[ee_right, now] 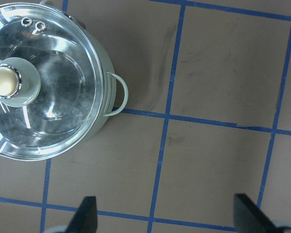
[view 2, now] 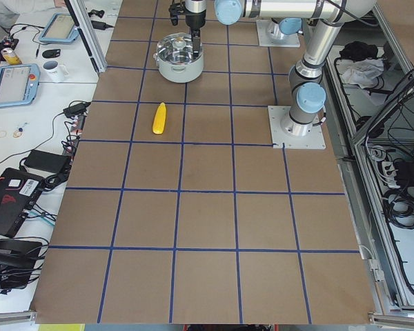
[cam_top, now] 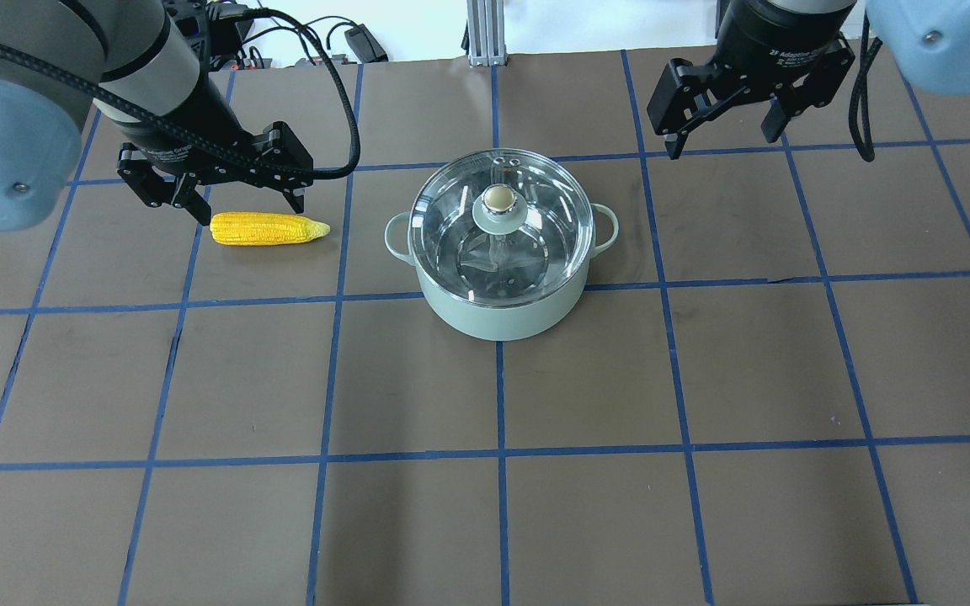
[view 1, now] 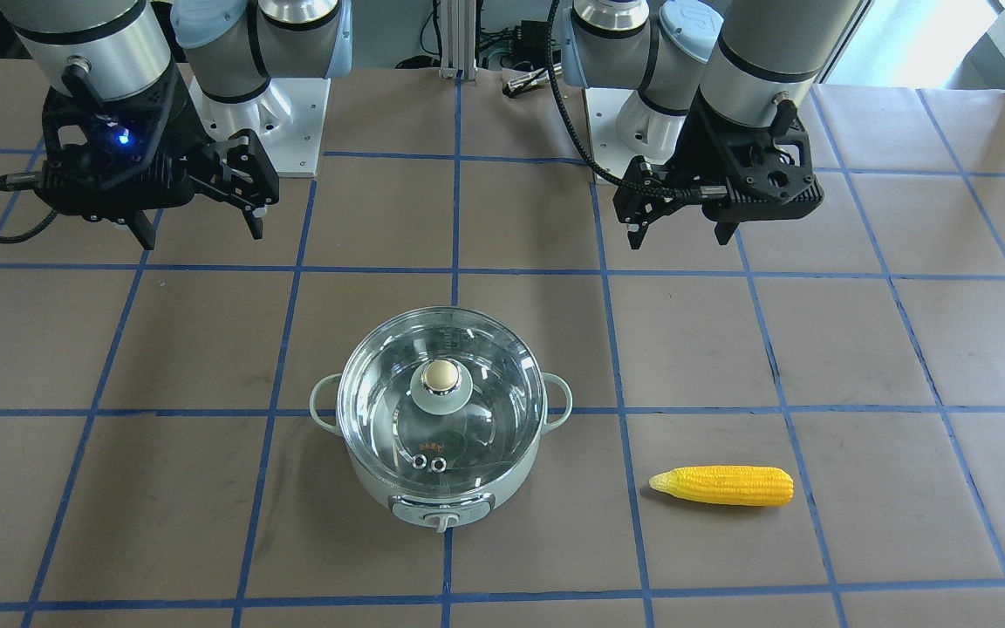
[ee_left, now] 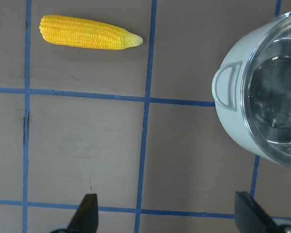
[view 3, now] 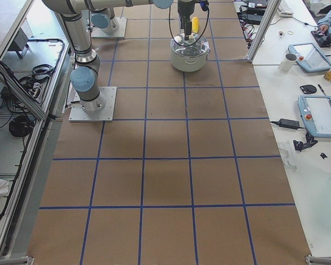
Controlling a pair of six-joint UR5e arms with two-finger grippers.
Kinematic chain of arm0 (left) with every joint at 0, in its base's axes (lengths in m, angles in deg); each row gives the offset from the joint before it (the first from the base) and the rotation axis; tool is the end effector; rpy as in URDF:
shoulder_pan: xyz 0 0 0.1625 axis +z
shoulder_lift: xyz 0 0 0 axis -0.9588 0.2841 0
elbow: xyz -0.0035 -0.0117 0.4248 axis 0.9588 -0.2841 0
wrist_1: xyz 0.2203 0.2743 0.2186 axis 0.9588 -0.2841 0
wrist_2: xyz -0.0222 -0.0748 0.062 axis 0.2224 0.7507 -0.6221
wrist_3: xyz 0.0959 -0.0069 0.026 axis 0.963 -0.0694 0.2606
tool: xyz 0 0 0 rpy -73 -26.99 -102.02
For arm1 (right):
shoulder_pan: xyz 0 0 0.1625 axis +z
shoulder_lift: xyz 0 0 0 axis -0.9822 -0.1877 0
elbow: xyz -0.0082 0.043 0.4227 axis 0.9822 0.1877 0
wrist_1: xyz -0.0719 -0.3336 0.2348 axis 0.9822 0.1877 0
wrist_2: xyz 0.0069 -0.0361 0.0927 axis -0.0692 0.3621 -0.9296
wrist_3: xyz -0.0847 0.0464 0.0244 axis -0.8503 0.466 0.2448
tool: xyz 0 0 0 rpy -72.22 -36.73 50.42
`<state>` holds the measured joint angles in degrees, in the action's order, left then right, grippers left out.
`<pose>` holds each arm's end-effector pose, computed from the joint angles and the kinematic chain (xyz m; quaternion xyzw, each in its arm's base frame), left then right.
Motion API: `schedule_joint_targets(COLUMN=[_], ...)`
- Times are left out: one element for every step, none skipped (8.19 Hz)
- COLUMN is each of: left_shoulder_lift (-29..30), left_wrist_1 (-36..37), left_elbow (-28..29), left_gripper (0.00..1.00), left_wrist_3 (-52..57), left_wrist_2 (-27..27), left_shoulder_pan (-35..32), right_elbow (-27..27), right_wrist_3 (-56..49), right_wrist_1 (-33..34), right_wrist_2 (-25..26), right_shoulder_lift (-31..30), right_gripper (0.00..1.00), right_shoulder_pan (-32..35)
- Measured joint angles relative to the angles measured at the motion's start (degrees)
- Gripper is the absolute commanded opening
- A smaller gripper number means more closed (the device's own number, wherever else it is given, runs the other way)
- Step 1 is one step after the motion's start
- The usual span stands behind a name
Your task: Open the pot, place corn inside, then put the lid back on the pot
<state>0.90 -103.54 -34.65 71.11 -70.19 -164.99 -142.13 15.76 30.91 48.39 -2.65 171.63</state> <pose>-0.1466 -0.4866 0.4807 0.0463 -0.9987 0.0210 0.0047 0.1554 -0.5143 0.5183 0.0720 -0.9971 0.0267 0.0008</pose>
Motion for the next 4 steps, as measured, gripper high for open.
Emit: schedule_joint_targets(left_shoulder_lift=[-0.01,0.06,0.21,0.28], left_wrist_1=[-0.02,0.04,0.20,0.31], left_elbow=[-0.02,-0.03,-0.01,0.02], left_gripper=[1.00,1.00,1.00,1.00], left_wrist_3=[0.04,0.11,0.40,0.64], left_wrist_2=[-0.05,-0.04,0.05,0.52], left_shoulder_pan=[0.00,0.00,0.07,0.18], right_elbow=[-0.03,-0.04,-0.05,-0.04], right_wrist_3=[0.00,0.00,0.01,0.08], right_wrist_1=[0.04,0.09,0.09,0.14], right_wrist_2=[0.00,0.00,0.00,-0.05], right_shoulder_lift=[0.00,0.00,0.00,0.02], right_gripper=[1.00,1.00,1.00,1.00], right_shoulder_pan=[0.01,0.01,0.01,0.02])
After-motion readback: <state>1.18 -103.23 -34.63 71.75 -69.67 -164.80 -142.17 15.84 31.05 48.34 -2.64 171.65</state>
